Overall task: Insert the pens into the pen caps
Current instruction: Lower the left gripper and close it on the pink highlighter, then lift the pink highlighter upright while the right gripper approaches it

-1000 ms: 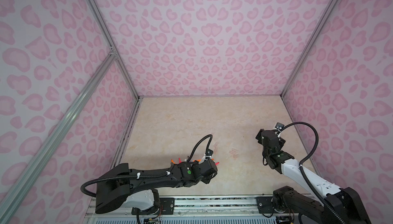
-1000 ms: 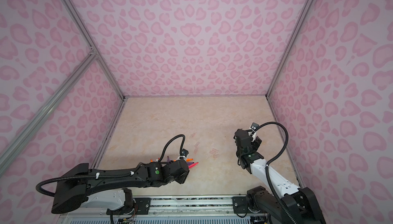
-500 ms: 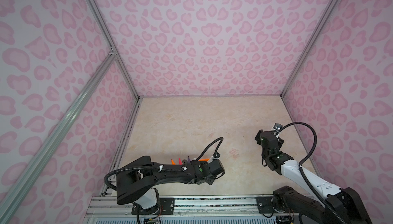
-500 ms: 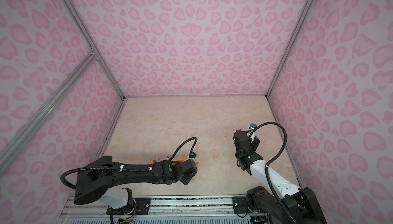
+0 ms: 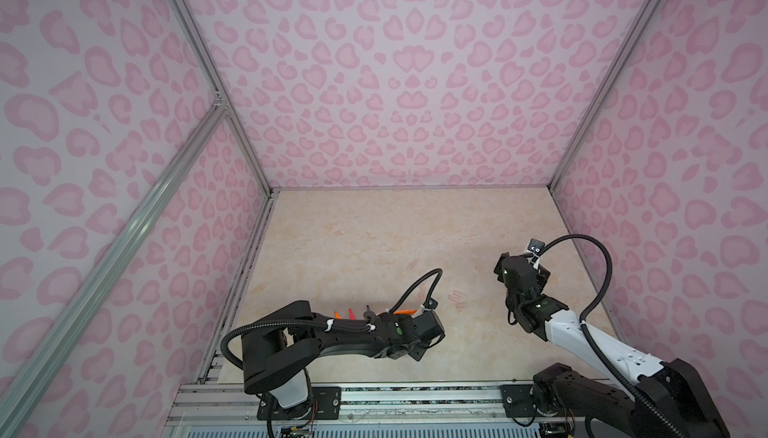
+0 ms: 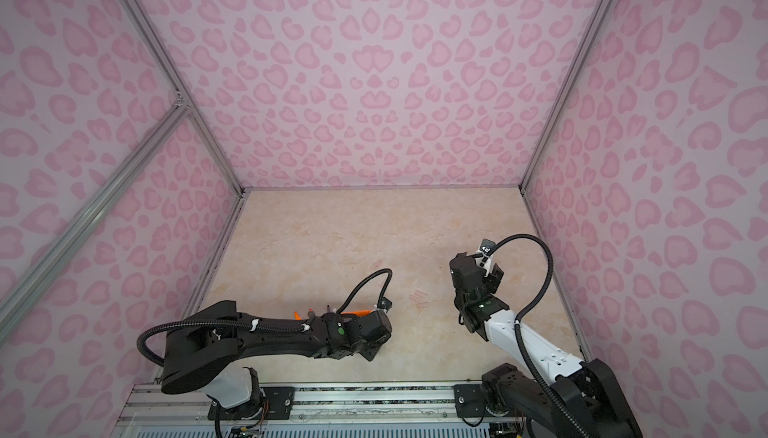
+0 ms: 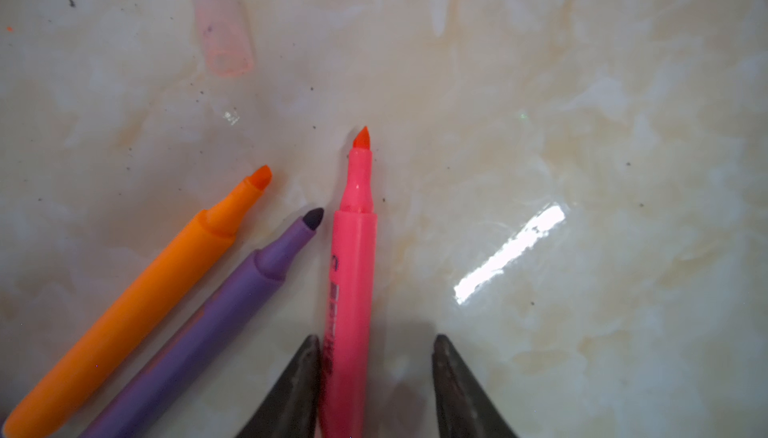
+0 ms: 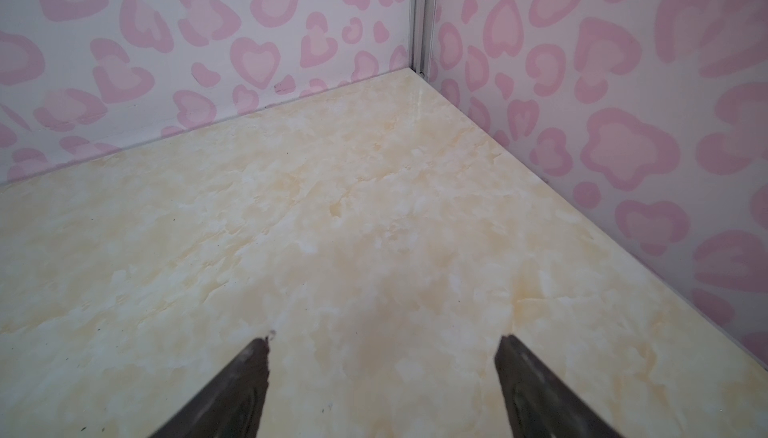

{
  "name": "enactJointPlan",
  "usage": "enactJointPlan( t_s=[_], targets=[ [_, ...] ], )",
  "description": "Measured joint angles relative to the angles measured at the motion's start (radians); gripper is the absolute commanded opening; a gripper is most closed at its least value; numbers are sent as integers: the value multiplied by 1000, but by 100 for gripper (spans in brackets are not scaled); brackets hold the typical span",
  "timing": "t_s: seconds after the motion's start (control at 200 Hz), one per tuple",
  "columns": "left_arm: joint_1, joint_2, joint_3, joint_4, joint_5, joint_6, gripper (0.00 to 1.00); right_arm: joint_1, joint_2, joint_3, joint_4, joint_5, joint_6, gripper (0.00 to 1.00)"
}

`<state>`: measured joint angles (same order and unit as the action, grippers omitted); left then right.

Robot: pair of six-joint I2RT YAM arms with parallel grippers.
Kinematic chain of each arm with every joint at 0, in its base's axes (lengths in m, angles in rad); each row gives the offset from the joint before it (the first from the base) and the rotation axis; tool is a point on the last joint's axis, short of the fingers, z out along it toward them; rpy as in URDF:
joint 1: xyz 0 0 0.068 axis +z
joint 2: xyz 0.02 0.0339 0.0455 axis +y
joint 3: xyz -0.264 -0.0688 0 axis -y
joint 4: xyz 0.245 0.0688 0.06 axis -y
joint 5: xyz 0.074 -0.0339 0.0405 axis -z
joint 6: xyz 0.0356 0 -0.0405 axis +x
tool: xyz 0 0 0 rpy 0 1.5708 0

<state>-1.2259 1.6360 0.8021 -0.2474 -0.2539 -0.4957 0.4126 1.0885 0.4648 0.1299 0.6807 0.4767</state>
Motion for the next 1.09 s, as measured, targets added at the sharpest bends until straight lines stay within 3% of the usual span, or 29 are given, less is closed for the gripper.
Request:
enactJointPlan(
  t_s=[0.4,0.68,0.805,1.015,1.095],
  targets=[
    [-1,4,-11,38,2,21,20,5,-64,-35,4,19,-2,87],
    [1,-14,6,-21,11,26,14,6,-99,-60,7,26,2,88],
    [8,-81,93,-137,14,14,12,6,-105,-61,7,27,3,90],
    [51,-208,379,-332,-34,-1,3,6,-154,-46,-46,33,37,92],
    [89,-319,384,-314,-86,2,4,5,-213,-11,-84,-44,63,94]
  ],
)
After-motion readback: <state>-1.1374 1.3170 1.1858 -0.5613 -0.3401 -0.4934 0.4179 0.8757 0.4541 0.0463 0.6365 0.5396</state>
